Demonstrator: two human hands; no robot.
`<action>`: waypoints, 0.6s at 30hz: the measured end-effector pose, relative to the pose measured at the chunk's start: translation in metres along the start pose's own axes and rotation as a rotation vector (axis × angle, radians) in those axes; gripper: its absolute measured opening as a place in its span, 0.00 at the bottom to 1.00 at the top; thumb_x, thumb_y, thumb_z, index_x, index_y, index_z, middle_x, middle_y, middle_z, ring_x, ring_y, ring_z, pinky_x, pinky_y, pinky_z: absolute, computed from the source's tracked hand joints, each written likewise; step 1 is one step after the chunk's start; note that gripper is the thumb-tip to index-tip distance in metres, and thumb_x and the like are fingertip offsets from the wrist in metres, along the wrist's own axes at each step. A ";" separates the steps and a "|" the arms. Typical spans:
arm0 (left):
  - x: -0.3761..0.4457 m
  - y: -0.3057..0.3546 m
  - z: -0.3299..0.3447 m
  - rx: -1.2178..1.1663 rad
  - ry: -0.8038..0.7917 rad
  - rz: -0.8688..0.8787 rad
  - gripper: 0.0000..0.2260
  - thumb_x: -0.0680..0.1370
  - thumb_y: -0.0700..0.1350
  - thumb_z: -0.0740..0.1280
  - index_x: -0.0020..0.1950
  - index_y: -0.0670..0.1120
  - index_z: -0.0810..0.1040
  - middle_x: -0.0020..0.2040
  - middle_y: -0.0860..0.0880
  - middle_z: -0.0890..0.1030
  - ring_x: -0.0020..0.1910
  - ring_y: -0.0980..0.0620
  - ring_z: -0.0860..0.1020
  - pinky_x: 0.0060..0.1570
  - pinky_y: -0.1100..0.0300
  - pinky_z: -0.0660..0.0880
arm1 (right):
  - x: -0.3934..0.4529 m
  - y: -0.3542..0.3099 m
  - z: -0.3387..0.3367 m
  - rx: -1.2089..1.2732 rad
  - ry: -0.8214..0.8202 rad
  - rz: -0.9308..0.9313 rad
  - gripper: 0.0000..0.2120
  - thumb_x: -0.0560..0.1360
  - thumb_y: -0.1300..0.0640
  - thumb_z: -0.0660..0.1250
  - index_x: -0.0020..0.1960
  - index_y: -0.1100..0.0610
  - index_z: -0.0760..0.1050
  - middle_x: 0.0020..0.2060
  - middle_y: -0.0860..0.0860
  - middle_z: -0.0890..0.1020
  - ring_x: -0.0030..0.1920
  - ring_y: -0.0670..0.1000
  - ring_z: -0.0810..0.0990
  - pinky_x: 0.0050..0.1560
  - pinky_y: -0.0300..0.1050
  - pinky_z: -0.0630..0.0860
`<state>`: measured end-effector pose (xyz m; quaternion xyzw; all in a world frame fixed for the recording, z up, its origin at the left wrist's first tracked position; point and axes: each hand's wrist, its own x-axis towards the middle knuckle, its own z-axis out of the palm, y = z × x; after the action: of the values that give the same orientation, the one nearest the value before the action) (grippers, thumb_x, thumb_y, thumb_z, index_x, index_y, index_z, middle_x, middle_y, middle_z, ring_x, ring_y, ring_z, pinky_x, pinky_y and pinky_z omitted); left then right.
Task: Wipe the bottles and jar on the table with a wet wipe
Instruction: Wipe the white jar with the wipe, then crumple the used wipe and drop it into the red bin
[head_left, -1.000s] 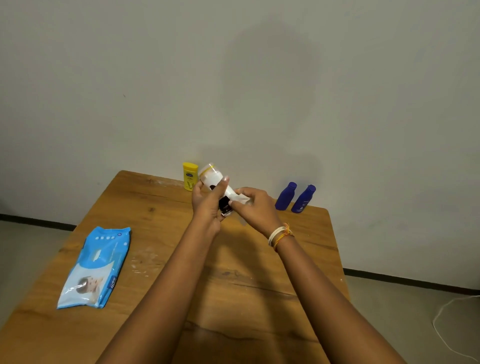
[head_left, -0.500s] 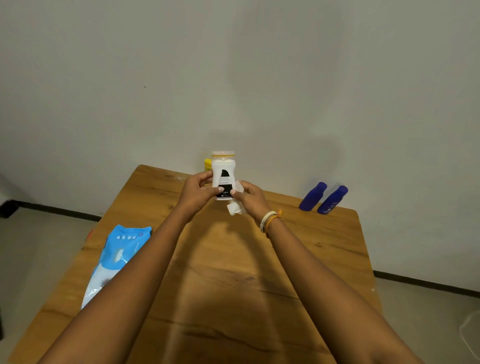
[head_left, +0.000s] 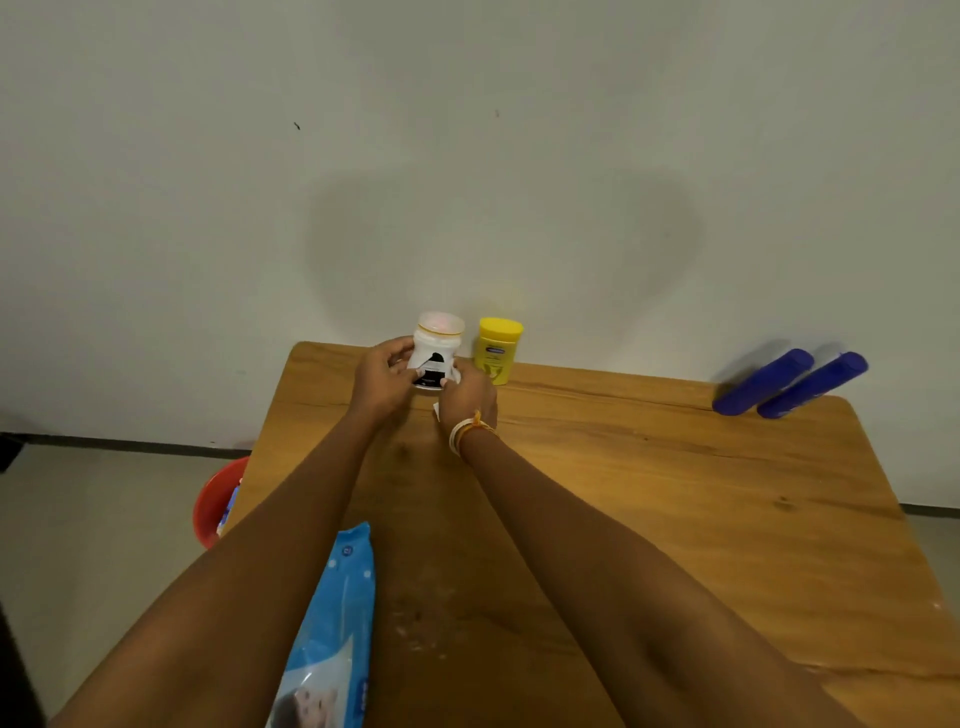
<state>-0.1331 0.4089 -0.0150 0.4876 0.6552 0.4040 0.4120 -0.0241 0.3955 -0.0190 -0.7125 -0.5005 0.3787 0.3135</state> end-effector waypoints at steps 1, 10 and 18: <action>0.008 -0.005 0.000 -0.009 0.012 0.004 0.21 0.73 0.28 0.68 0.66 0.36 0.73 0.61 0.40 0.79 0.58 0.48 0.78 0.56 0.61 0.74 | 0.007 -0.002 0.007 -0.031 0.007 0.013 0.15 0.77 0.62 0.61 0.62 0.55 0.76 0.57 0.58 0.80 0.55 0.60 0.78 0.52 0.49 0.77; 0.041 -0.034 0.008 -0.092 0.072 0.034 0.20 0.71 0.26 0.68 0.63 0.34 0.75 0.57 0.40 0.79 0.53 0.49 0.77 0.46 0.75 0.74 | 0.033 -0.006 0.036 -0.136 0.098 0.039 0.13 0.77 0.60 0.60 0.60 0.56 0.74 0.53 0.61 0.79 0.54 0.63 0.78 0.47 0.49 0.74; 0.047 -0.043 0.011 -0.064 0.071 0.032 0.20 0.71 0.26 0.67 0.63 0.34 0.74 0.57 0.38 0.79 0.54 0.47 0.78 0.54 0.62 0.75 | 0.038 -0.001 0.041 -0.108 0.102 0.051 0.13 0.77 0.60 0.60 0.59 0.56 0.76 0.54 0.60 0.80 0.54 0.62 0.78 0.47 0.47 0.73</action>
<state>-0.1446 0.4477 -0.0653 0.4697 0.6484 0.4484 0.3974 -0.0512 0.4349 -0.0477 -0.7593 -0.4854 0.3222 0.2898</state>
